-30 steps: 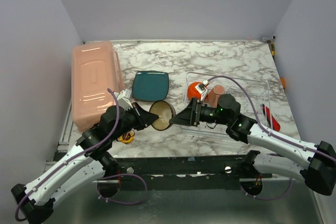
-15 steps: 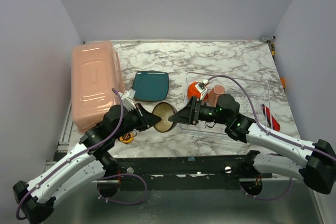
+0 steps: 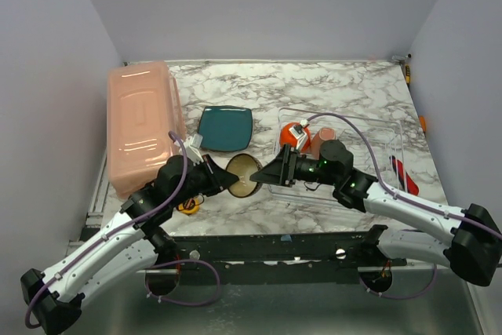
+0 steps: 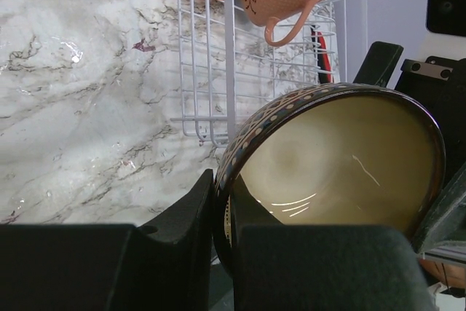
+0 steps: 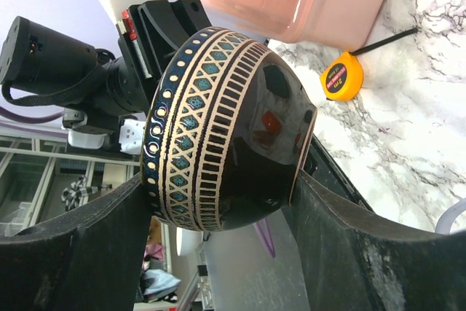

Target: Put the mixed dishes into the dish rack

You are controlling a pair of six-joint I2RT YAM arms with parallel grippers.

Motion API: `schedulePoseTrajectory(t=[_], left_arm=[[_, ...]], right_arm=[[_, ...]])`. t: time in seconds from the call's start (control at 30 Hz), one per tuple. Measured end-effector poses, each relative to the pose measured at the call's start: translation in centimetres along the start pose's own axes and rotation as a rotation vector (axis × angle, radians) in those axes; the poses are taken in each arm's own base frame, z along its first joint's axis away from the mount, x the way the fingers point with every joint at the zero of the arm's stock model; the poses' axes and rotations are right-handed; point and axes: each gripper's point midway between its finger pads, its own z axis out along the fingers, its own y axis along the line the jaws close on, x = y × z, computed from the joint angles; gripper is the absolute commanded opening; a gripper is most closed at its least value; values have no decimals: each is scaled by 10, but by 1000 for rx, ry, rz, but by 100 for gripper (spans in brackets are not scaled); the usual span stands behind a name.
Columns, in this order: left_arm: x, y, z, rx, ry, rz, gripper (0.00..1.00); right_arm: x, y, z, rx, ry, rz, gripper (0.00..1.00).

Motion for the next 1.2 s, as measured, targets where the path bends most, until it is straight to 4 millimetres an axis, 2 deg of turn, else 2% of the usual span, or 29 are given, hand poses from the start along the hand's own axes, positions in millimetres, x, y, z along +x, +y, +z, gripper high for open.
schedulePoseTrajectory(t=[0.03, 0.07, 0.27, 0.5, 0.67, 0.83, 0.93, 1.0, 1.07, 1.2], left_arm=[[0, 0, 0, -3, 0, 0, 21], [0, 1, 0, -6, 0, 0, 27], [-6, -7, -2, 18, -17, 2, 61], [-20, -21, -16, 52, -68, 36, 88], [-46, -34, -41, 22, -147, 131, 93], [-96, -63, -78, -41, -272, 306, 94], [-131, -86, -100, -81, -363, 427, 94], [-149, -92, -107, -119, -411, 507, 94], [-162, -93, -108, -158, -444, 571, 95], [-177, -75, -90, -294, -462, 709, 93]], right_arm=[[0, 0, 0, 0, 1, 1, 3], [0, 0, 0, -1, 0, 3, 0], [2, 0, 1, -20, -3, 38, 0], [1, -2, -1, -7, -19, 45, 0], [-12, -12, -11, 130, -64, -27, 0], [-41, -13, -27, 314, -130, -165, 0], [-58, -19, -46, 456, -171, -246, 0], [-66, -26, -59, 545, -190, -287, 0], [-73, -36, -75, 658, -197, -328, 0], [-83, -61, -102, 895, -169, -387, 0]])
